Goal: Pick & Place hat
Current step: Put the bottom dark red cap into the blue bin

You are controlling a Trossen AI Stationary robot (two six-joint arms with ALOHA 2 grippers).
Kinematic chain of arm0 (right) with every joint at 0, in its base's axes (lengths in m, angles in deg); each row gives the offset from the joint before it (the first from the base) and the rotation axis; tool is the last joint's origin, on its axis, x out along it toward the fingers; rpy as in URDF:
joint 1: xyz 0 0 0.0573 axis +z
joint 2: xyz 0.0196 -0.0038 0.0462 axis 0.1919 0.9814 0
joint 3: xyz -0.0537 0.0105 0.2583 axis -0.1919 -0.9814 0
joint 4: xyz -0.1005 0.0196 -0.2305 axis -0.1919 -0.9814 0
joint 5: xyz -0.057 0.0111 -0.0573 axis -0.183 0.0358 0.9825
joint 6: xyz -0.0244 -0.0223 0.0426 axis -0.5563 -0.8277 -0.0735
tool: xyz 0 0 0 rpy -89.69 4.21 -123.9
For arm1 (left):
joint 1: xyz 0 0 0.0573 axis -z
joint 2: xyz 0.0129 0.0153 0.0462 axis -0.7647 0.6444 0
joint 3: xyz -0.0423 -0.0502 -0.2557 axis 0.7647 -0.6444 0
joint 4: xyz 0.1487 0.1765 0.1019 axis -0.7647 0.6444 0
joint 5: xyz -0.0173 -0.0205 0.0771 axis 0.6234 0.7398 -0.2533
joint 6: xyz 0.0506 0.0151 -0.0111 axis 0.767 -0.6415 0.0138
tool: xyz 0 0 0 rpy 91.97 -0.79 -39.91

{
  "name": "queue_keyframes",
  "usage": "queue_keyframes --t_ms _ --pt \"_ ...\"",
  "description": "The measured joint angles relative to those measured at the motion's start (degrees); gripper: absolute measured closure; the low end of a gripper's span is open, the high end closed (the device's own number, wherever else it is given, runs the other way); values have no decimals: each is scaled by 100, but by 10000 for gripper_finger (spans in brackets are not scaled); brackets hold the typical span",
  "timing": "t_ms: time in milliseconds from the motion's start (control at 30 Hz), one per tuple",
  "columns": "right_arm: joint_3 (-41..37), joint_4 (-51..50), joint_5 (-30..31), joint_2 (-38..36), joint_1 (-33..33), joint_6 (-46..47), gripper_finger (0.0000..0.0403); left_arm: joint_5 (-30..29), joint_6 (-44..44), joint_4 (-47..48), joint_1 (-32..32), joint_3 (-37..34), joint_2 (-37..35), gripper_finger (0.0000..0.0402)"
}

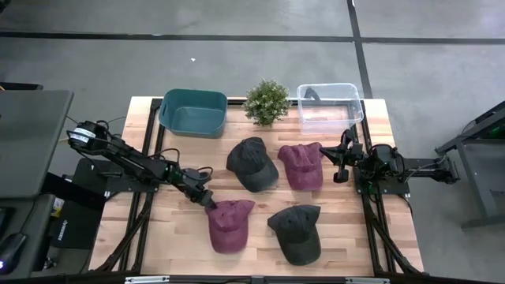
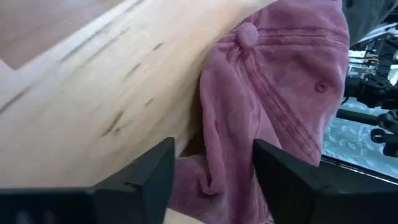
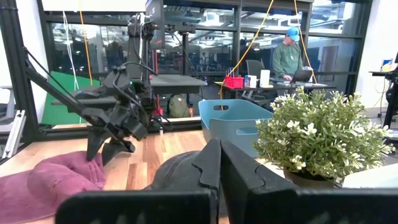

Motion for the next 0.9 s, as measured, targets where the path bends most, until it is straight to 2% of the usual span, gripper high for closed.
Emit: queue_keyframes --t_ms 300,367,533,733,900 --pt "0 0 0 0 1 2 402 -9 -22 -9 0 0 0 370" --pt "0 0 0 0 0 1 402 -40 -19 -9 0 0 0 393" --pt "0 0 2 0 0 2 402 -56 -15 -63 0 0 0 398" --pt "0 0 0 0 0 0 402 -9 -209 -661 0 0 -11 400" --pt "0 -1 1 0 1 1 402 23 -313 -807 0 28 -215 401"
